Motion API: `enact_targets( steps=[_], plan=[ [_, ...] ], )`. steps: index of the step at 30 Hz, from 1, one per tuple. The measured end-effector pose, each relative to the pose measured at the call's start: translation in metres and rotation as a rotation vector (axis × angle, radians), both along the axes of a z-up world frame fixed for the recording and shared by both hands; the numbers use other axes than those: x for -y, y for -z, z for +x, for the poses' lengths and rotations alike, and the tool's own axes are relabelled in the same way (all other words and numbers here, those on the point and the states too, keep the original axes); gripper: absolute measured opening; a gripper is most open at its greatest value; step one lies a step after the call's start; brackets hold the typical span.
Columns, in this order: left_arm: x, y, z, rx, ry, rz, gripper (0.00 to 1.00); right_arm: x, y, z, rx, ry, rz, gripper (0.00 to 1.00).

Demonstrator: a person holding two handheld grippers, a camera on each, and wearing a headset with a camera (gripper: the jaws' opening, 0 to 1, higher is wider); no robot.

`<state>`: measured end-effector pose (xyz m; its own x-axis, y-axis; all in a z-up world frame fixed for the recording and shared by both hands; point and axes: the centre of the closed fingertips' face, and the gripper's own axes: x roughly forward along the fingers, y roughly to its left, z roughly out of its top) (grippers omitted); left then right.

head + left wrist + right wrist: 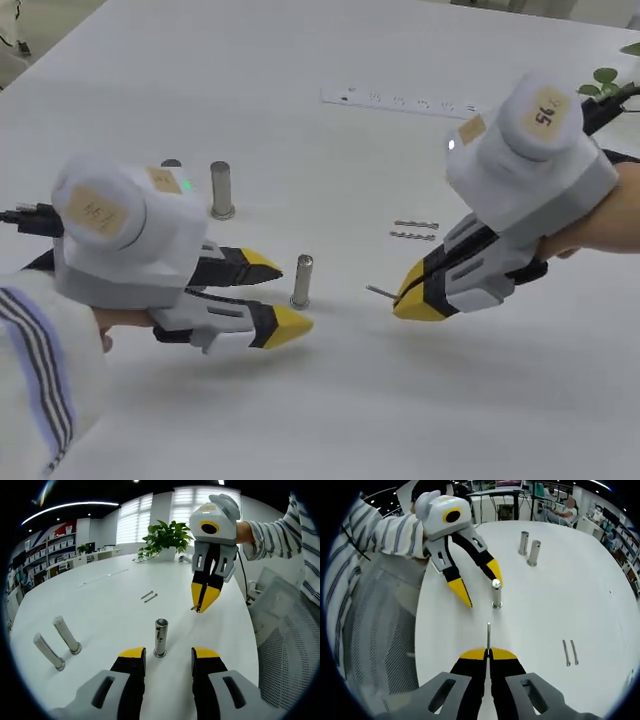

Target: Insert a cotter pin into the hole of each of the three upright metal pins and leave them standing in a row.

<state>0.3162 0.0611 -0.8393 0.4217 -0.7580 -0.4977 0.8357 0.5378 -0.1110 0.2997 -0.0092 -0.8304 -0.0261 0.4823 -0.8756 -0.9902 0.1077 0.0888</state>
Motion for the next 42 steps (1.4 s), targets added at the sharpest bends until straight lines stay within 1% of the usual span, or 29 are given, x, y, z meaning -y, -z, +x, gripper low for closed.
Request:
enact_targets(
  steps=[1,4,5,6,9,11,14,16,19,21,24,28,31,32,37,42],
  plan=[
    [0.001,0.001,0.000,-0.005,0.006,-0.002,0.34,-0.001,0.001,0.001,0.004,-0.008,-0.005,0.03],
    [0.004,0.003,0.001,0.000,0.017,0.001,0.32,-0.005,0.003,0.003,0.011,-0.032,-0.019,0.03],
    [0.004,0.003,0.002,-0.001,0.016,-0.002,0.31,-0.008,0.003,0.003,0.004,-0.033,-0.016,0.03],
    [0.005,0.004,0.004,0.002,0.015,-0.003,0.30,-0.012,0.002,0.002,-0.015,-0.029,-0.002,0.03],
    [0.005,0.006,0.007,0.011,0.017,0.009,0.28,-0.018,0.003,0.003,-0.019,-0.037,0.004,0.03],
    [0.004,0.007,0.010,0.015,0.013,0.009,0.27,-0.020,0.004,0.005,-0.019,-0.041,0.000,0.03],
    [0.003,0.006,0.015,0.015,-0.007,-0.015,0.23,-0.022,0.005,0.008,-0.022,-0.037,0.001,0.03],
    [0.003,0.005,0.017,0.033,-0.003,-0.013,0.20,-0.023,0.005,0.009,-0.021,-0.037,-0.002,0.03],
    [0.004,0.006,0.018,0.033,0.006,-0.013,0.18,-0.024,0.006,0.010,-0.023,-0.036,-0.003,0.03],
    [0.005,0.007,0.020,0.051,0.015,0.000,0.17,-0.025,0.006,0.011,-0.026,-0.035,0.000,0.03],
    [0.007,0.006,0.021,0.056,0.021,-0.002,0.12,-0.026,0.005,0.012,-0.024,-0.037,-0.001,0.03],
    [0.006,0.007,0.021,0.069,0.032,0.013,0.11,-0.028,0.005,0.015,-0.021,-0.044,-0.005,0.03],
    [0.007,0.007,0.020,0.071,0.042,0.016,0.08,-0.031,0.005,0.018,-0.019,-0.049,-0.004,0.03],
    [0.007,0.008,0.019,0.071,0.045,0.024,0.08,-0.031,0.005,0.018,-0.019,-0.048,-0.003,0.03],
    [0.007,0.008,0.018,0.078,0.053,0.033,0.08,-0.034,0.004,0.021,-0.023,-0.040,0.003,0.03],
    [0.007,0.009,0.018,0.094,0.059,0.051,0.07,-0.035,0.004,0.021,-0.028,-0.036,0.005,0.03]
  ],
)
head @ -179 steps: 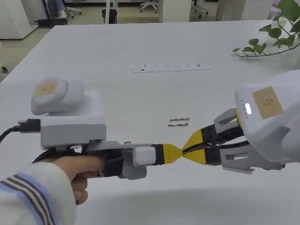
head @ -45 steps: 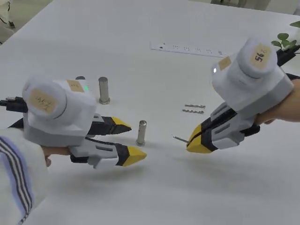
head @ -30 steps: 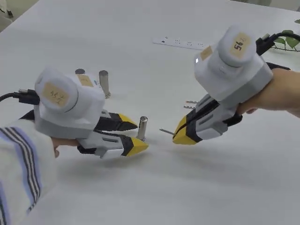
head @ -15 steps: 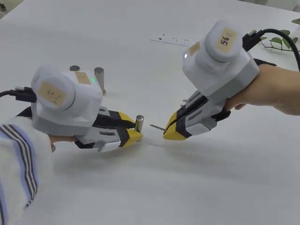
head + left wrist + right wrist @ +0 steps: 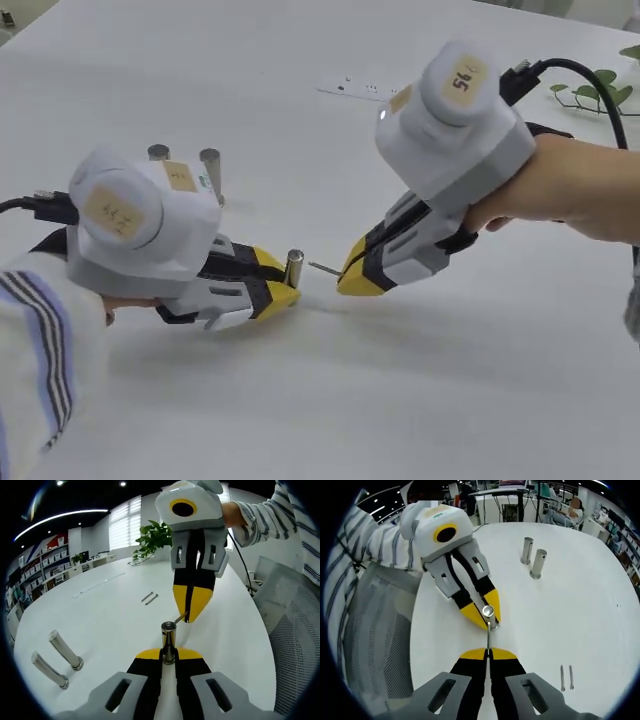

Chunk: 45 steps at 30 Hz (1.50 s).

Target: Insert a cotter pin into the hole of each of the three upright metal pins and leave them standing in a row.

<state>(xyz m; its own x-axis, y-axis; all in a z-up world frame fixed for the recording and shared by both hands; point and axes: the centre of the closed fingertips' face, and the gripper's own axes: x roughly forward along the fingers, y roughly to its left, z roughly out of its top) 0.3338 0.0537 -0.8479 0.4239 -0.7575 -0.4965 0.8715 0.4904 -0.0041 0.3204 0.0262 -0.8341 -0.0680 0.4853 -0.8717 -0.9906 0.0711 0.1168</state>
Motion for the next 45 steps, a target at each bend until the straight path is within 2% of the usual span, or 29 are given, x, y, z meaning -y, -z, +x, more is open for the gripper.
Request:
enact_targets(
  steps=[5,13,33,45],
  plan=[
    [0.000,0.000,0.000,0.016,-0.001,0.015,0.07,-0.003,0.000,-0.001,-0.004,0.002,0.004,0.03],
    [0.001,0.000,-0.001,0.017,0.004,0.021,0.07,-0.008,-0.001,0.000,0.000,0.000,0.007,0.03],
    [0.000,0.001,0.000,0.030,0.008,0.040,0.07,-0.012,0.000,-0.001,0.025,-0.024,-0.034,0.03],
    [0.002,0.001,0.002,0.032,0.015,0.043,0.07,-0.015,-0.005,-0.001,0.037,-0.027,-0.030,0.03]
  ],
)
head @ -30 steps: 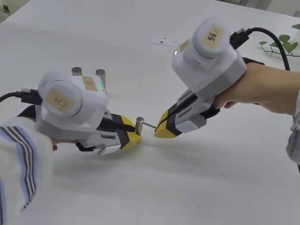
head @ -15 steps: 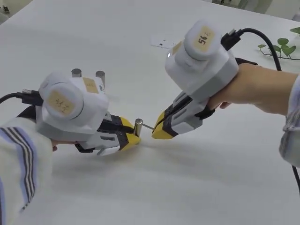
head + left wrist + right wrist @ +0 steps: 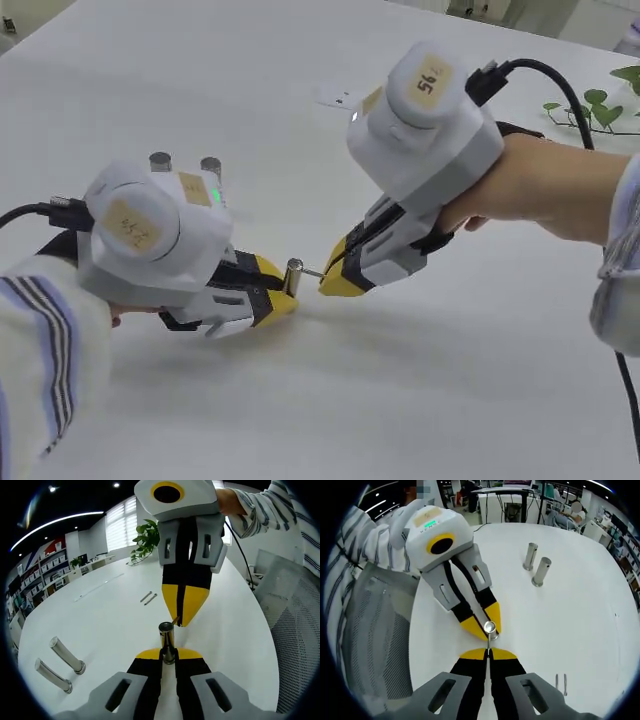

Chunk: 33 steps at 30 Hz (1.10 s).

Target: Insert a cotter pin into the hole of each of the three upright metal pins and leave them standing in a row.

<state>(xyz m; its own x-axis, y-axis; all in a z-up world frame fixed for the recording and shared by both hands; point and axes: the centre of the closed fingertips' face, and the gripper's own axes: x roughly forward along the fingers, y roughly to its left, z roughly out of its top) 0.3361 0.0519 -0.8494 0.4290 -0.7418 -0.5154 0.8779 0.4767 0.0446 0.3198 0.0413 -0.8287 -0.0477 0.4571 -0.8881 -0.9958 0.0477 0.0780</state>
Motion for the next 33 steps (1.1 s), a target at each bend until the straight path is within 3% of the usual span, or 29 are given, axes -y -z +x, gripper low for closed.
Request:
enact_targets(
  steps=[11,17,20,27,33],
  plan=[
    [0.002,0.000,-0.002,0.001,0.011,0.005,0.07,-0.010,-0.001,0.002,0.000,0.005,0.011,0.03],
    [0.003,0.000,-0.002,-0.006,0.006,-0.002,0.07,-0.011,-0.001,0.000,0.024,-0.044,0.018,0.04],
    [0.003,0.000,-0.002,-0.006,0.006,-0.003,0.07,-0.013,-0.005,0.000,0.066,-0.089,0.045,0.08],
    [0.003,0.000,-0.001,-0.007,0.003,-0.005,0.07,-0.006,-0.009,0.001,0.060,-0.062,0.053,0.12],
    [0.003,0.000,-0.002,-0.007,0.000,-0.011,0.07,0.004,-0.009,-0.003,0.034,-0.061,0.043,0.07]
  ],
)
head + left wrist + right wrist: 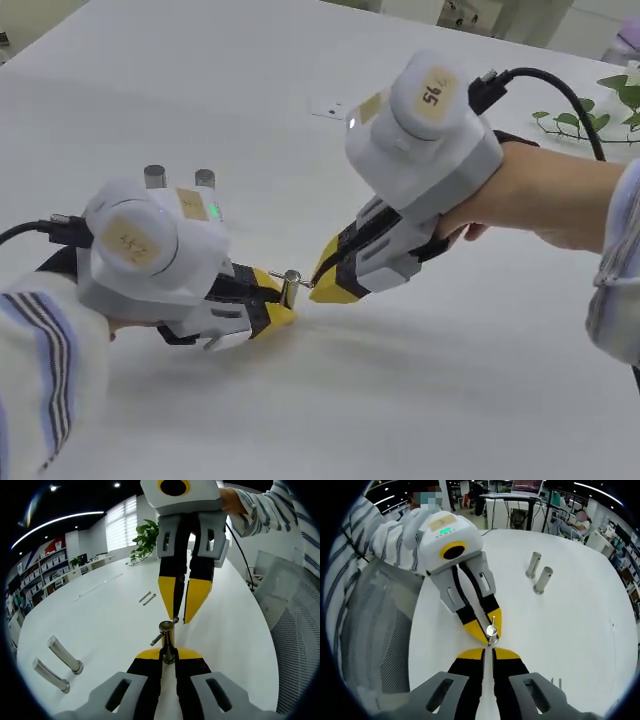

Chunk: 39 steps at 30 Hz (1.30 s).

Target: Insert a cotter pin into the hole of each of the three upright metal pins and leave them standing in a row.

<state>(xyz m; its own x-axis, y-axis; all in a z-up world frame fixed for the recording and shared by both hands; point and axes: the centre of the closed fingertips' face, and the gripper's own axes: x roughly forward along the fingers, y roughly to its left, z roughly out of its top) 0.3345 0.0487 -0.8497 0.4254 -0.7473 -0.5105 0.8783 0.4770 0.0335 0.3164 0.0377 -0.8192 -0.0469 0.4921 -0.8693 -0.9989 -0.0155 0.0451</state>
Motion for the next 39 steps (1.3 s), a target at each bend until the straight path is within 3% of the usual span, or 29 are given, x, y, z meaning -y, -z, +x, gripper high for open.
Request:
enact_targets(
  steps=[9,19,23,28,39],
  plan=[
    [0.000,0.000,-0.001,-0.002,-0.002,0.004,0.07,-0.010,-0.007,0.005,-0.031,0.074,0.044,0.03],
    [0.000,0.000,0.000,-0.017,-0.014,-0.003,0.07,-0.008,-0.005,0.002,-0.017,0.053,0.036,0.04],
    [0.000,0.002,0.000,-0.020,-0.017,0.009,0.08,-0.008,-0.005,0.002,0.009,0.025,0.038,0.13],
    [-0.003,0.007,0.000,-0.011,-0.016,0.036,0.08,-0.008,-0.005,0.002,0.011,0.030,0.046,0.14],
    [-0.012,0.004,-0.001,-0.028,-0.026,0.015,0.37,-0.019,-0.004,0.003,0.032,0.028,0.094,0.21]
  ],
)
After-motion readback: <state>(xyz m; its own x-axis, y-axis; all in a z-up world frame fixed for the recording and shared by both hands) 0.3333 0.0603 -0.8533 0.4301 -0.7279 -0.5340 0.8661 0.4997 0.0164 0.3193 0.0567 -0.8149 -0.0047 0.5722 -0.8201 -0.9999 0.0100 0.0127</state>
